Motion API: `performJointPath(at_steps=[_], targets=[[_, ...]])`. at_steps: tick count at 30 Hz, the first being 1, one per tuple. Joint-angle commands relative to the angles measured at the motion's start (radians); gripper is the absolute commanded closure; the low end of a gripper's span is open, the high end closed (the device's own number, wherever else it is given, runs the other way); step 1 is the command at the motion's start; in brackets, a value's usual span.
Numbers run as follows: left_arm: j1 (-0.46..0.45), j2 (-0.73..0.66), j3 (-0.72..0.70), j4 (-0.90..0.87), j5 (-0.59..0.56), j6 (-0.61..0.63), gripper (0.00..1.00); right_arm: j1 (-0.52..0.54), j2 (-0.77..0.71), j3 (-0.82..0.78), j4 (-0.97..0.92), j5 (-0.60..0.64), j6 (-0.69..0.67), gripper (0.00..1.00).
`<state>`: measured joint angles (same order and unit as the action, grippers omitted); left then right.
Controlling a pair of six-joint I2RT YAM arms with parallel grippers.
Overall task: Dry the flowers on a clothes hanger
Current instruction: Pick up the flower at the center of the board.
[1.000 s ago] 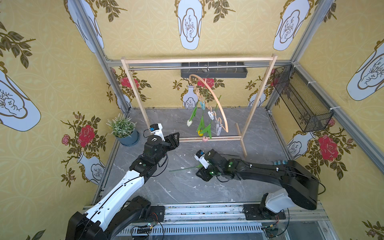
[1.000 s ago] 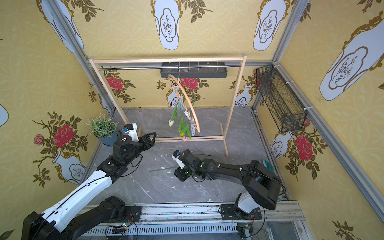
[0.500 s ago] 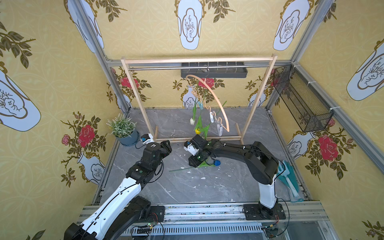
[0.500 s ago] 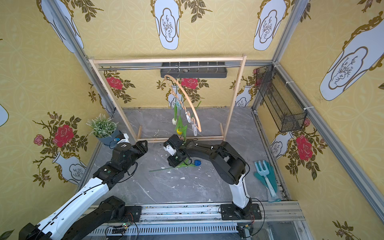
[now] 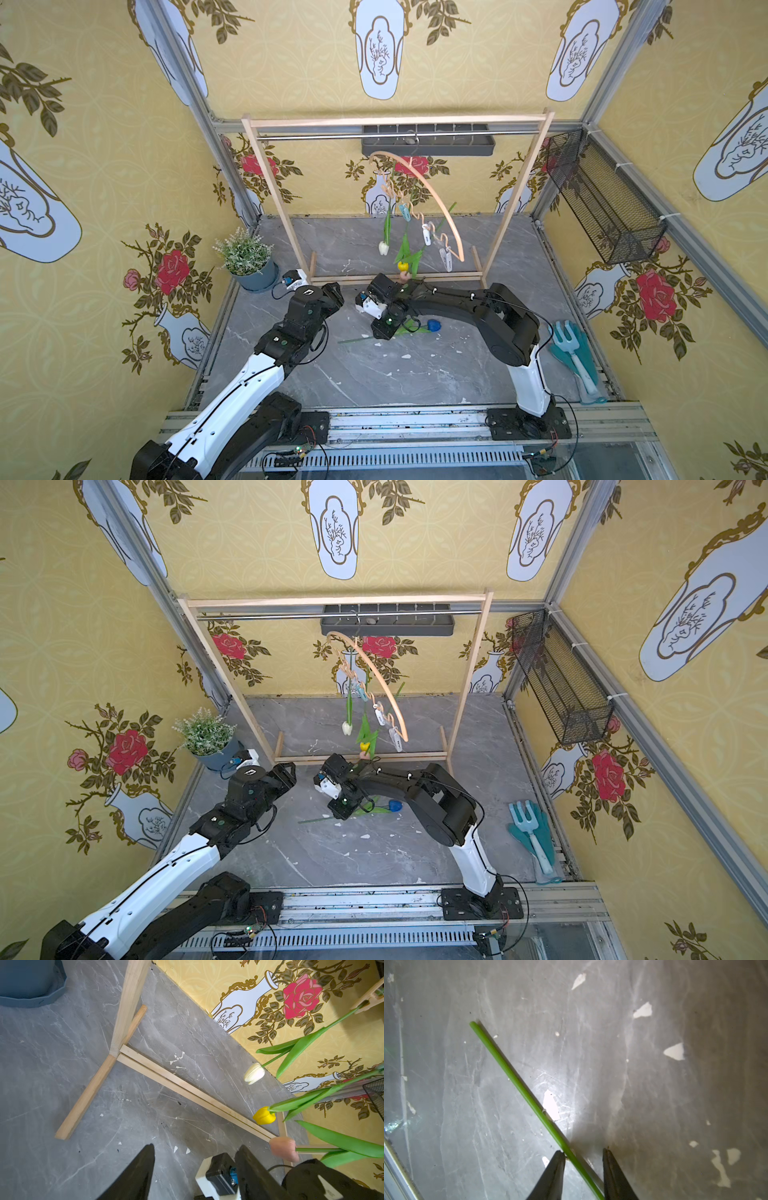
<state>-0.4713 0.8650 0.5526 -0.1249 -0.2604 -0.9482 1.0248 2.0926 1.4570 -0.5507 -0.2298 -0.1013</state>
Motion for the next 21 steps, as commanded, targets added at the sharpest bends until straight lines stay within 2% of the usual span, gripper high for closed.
performJointPath(at_steps=[1,14,21], targets=[[0.0,-0.001,-0.011,0.035,0.004,0.005,0.34,0.017,0.016,-0.016,-0.092,0.06,-0.005,0.67],[0.0,0.011,-0.019,0.052,0.021,-0.003,0.36,0.024,-0.034,-0.043,-0.113,0.113,0.027,0.68],[0.001,0.012,-0.022,0.057,0.021,-0.002,0.37,0.037,-0.02,-0.043,-0.127,0.152,0.023,0.84]])
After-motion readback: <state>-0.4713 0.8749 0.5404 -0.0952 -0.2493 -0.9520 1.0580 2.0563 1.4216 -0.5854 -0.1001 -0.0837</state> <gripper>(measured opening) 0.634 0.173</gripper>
